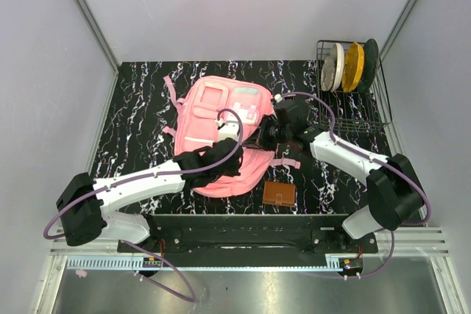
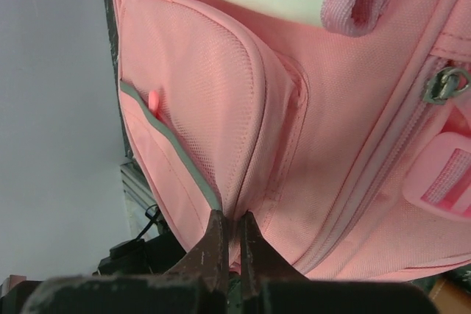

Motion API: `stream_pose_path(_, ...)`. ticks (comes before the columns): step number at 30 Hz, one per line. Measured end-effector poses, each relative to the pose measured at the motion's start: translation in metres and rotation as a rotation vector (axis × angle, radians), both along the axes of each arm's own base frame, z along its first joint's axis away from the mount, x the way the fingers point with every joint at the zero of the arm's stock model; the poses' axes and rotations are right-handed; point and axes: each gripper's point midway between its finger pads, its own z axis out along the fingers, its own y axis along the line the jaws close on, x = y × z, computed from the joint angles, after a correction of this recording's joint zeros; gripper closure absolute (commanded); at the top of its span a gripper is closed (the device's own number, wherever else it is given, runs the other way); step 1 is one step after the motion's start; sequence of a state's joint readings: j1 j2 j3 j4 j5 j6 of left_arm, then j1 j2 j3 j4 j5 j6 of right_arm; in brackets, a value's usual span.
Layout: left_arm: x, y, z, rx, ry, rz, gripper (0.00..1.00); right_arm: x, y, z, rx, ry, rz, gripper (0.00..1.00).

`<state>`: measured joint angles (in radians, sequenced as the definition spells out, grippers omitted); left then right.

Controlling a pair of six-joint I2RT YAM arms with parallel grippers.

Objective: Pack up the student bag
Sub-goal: Unzip the student bag at the center of the board.

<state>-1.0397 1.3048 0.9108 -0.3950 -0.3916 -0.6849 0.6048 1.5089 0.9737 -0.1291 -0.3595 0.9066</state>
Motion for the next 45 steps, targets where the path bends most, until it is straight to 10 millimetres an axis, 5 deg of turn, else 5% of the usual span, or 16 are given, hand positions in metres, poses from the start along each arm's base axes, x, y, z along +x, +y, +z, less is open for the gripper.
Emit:
stream_pose_path(7,0.005,0.022,-0.003,0.065,0.008,0.049,1.00,0.015,-0.033,-0.002,-0.076,-0.026,-0.014,1.00)
stream_pose_path(19,0.035,0.125,-0.009,0.093,0.089,0.333,1.00,0.031,-0.058,-0.002,-0.138,-0.071,-0.017,1.00)
stream_pose_path(23,0.037,0.128,-0.011,0.088,0.102,0.350,0.93,0.032,-0.057,0.003,-0.131,-0.081,-0.009,1.00)
stream_pose_path(26,0.038,0.131,-0.018,0.118,0.127,0.351,0.61,0.031,-0.055,0.005,-0.123,-0.079,0.004,0.97)
stream_pose_path(28,0.035,0.134,-0.022,0.150,0.138,0.334,0.38,0.031,-0.056,0.005,-0.121,-0.078,0.002,0.82)
stream_pose_path(31,0.032,0.132,-0.015,0.156,0.112,0.292,0.32,0.034,-0.058,0.006,-0.102,-0.071,-0.007,0.56)
stream_pose_path(34,0.030,0.126,0.009,0.102,0.042,0.246,0.29,0.035,-0.056,0.008,-0.063,-0.061,-0.017,0.42)
stream_pose_path(40,0.030,0.122,0.048,0.020,-0.072,0.198,0.28,0.028,-0.049,0.003,0.041,-0.021,-0.025,0.44)
stream_pose_path(45,0.029,0.112,0.045,0.032,-0.073,0.142,0.28,0.016,-0.045,0.004,0.120,0.018,-0.038,0.49)
